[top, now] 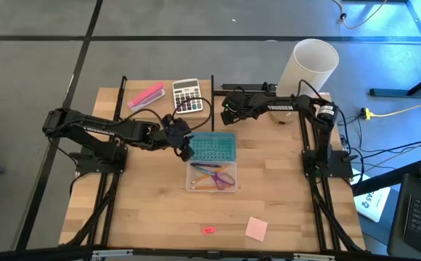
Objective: Pack school essentials
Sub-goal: Put the yellow crayon box into the blue supply box
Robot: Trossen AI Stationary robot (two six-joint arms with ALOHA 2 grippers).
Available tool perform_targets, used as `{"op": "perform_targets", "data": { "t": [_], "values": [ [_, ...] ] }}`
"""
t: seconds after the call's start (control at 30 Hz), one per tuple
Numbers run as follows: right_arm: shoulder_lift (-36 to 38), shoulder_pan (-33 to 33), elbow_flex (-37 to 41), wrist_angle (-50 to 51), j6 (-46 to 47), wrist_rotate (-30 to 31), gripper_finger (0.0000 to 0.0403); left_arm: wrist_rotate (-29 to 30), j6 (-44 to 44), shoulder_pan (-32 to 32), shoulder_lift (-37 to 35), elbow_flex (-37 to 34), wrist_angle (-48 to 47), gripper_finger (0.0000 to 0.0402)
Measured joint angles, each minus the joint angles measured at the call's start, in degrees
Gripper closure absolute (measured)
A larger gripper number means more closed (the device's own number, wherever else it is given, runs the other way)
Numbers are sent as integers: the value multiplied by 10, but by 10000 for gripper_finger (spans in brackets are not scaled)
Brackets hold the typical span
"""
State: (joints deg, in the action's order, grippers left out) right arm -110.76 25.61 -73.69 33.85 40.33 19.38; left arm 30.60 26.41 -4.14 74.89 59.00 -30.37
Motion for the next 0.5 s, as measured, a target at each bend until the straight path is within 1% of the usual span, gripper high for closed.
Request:
{"op": "perform_targets", "data": {
  "t": [0.5],
  "values": [
    [-1, 13, 0, 6, 0, 11, 11, 0, 0, 0, 0, 0, 0, 316]
  ]
}}
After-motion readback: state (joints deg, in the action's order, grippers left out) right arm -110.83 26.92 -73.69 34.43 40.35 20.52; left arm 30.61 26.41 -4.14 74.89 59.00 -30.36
